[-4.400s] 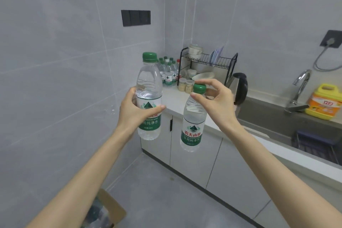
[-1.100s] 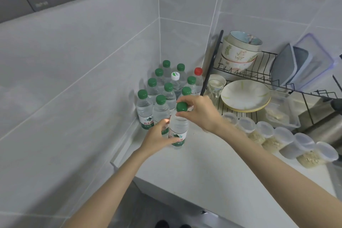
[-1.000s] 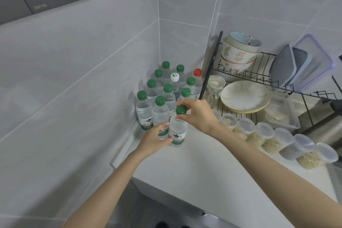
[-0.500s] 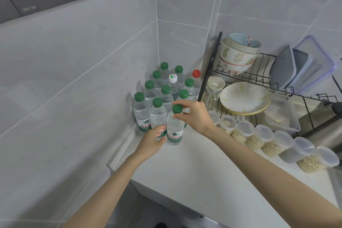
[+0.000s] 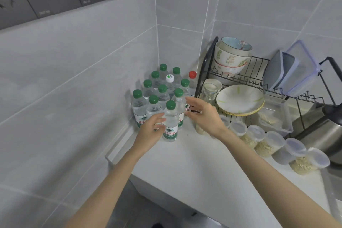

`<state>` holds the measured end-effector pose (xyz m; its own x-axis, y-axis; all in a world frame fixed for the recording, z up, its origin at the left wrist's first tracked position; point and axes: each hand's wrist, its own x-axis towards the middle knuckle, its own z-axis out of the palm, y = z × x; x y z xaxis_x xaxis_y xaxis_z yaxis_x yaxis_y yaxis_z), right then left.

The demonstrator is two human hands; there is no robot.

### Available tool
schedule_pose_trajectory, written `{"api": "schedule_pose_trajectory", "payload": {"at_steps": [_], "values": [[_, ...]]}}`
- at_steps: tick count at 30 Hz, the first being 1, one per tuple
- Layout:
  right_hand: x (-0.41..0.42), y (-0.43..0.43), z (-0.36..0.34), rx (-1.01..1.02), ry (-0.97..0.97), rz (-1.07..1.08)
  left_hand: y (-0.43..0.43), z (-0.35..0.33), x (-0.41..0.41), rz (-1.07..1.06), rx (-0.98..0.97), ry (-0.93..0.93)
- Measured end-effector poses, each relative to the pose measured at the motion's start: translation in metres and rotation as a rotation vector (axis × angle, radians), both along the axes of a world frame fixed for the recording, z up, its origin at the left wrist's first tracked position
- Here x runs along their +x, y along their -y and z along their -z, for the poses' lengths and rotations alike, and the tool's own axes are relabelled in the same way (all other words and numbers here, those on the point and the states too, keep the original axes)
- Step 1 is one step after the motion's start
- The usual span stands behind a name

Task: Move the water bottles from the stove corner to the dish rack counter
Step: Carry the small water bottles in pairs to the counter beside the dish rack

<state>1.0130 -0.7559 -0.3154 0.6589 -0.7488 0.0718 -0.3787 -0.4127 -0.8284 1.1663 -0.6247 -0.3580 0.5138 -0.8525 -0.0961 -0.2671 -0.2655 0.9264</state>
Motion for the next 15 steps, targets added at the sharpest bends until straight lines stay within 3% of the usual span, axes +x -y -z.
{"api": "schedule_pose_trajectory", "payload": {"at_steps": [6, 15], "values": [[-0.036, -0.016, -0.01, 0.038, 0.074, 0.085, -0.004, -0.038, -0.019, -0.005, -0.103, 0.011], [-0.092, -0.063, -0.036, 0.037, 0.154, 0.296, -0.001, -0.085, -0.054, 0.233, -0.132, 0.013]]}}
